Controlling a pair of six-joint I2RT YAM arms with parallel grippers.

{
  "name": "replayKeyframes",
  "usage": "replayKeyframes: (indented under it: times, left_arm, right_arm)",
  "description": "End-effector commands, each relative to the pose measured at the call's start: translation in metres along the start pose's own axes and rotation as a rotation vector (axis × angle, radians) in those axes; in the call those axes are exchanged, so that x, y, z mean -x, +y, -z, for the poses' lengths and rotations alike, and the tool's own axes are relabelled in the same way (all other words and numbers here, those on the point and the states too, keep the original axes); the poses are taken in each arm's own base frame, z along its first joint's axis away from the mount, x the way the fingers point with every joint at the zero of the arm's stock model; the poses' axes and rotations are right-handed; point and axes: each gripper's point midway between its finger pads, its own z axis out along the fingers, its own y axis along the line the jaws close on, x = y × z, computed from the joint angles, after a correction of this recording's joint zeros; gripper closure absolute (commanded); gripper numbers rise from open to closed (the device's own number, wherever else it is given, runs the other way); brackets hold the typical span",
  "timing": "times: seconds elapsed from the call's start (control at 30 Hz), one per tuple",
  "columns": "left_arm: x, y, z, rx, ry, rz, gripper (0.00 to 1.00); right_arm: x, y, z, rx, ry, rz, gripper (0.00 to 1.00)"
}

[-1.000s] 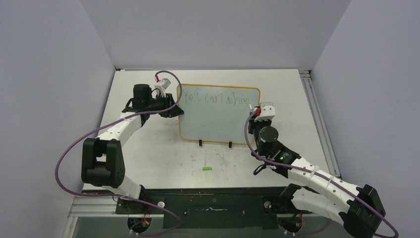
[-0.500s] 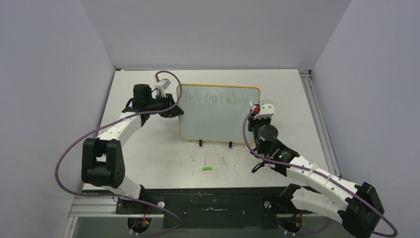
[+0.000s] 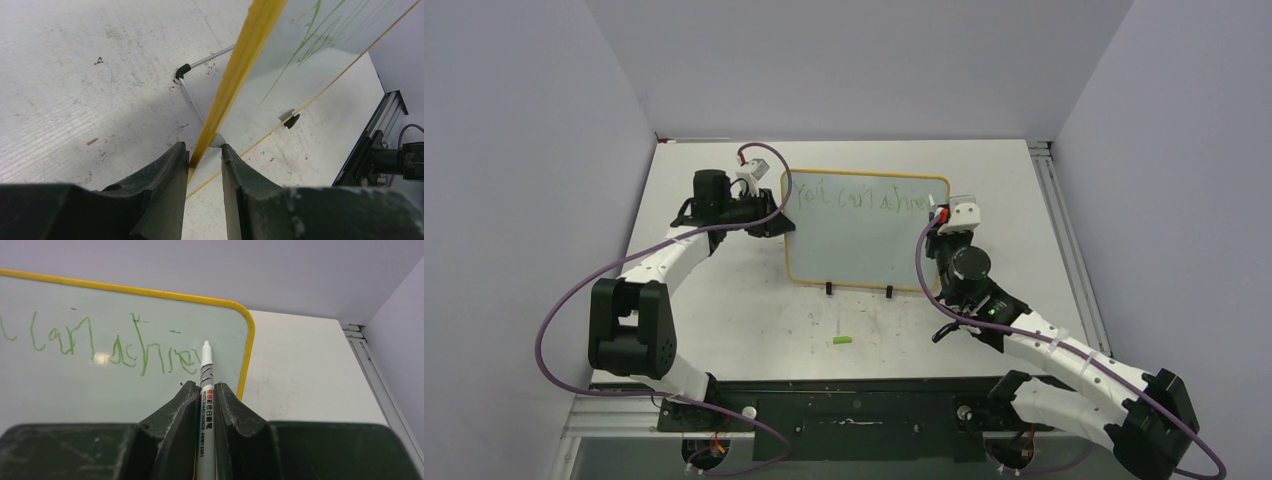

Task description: Write a sentence on the whiteboard

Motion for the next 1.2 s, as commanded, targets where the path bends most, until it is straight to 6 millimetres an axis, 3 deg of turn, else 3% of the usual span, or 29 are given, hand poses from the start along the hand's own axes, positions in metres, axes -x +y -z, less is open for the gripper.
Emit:
replayKeyframes:
  times: [0.0, 0.13, 1.17]
  left_arm:
    - [0.025, -0.017, 0.005, -0.027, -0.053, -0.065, 0.72]
    - [0.025, -0.017, 0.005, -0.027, -0.052, -0.065, 0.72]
    - [0.024, -0.017, 0.005, -0.026, -0.051, -0.065, 0.72]
  right_arm:
    - [0.027, 0.006, 0.01, 0.092, -0.088, -0.053, 0.95]
    - [0.024, 0.003, 0.016, 0.096, -0.079, -0.066, 0.95]
    - [-0.017, -0.014, 0.006, 0.04, 0.029, -0.076, 0.95]
